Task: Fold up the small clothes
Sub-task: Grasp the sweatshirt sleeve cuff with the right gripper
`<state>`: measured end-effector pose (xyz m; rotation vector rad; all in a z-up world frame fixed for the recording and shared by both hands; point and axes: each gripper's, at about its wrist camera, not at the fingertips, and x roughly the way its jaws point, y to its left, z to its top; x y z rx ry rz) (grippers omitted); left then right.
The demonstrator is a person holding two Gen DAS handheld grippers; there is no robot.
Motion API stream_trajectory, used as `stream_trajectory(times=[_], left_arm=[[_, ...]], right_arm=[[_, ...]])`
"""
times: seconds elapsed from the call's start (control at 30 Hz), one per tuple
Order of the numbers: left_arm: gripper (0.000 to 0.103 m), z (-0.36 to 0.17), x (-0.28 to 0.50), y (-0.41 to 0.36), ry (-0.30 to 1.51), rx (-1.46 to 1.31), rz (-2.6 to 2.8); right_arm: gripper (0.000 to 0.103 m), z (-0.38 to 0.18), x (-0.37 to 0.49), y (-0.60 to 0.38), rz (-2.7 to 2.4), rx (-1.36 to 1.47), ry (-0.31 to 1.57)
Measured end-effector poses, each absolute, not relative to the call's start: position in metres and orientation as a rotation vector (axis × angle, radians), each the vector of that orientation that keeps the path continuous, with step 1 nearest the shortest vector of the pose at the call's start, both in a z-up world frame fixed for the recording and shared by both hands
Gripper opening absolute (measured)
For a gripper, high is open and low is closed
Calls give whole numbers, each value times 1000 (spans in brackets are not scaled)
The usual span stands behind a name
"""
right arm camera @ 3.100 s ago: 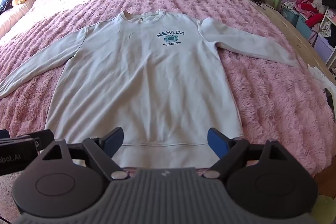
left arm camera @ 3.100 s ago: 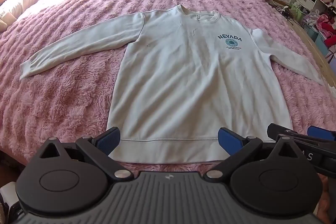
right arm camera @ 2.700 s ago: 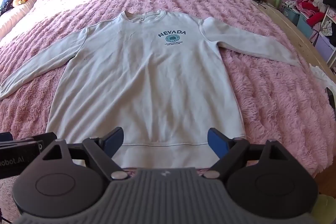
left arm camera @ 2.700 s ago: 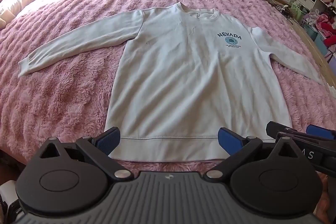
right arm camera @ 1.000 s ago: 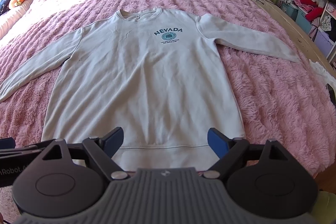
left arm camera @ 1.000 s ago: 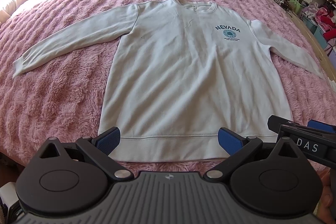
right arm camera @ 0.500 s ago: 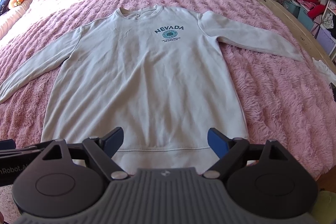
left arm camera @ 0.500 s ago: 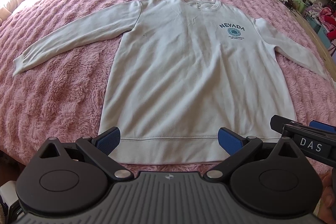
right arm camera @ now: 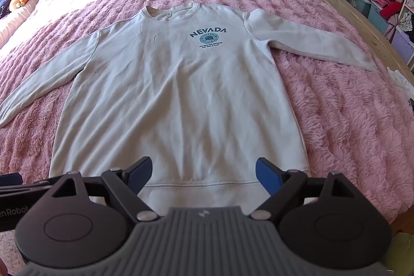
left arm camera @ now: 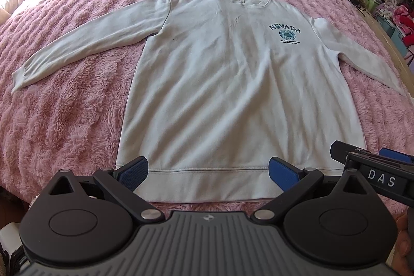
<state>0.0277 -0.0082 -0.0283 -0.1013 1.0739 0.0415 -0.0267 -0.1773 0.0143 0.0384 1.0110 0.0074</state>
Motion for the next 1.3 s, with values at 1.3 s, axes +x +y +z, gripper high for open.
stream_trajectory(times=[1.3], left_arm=[[103,-92,286,-245,914,-93,-445]], right_arm=[[83,-80,122,-659,-494,887,485]])
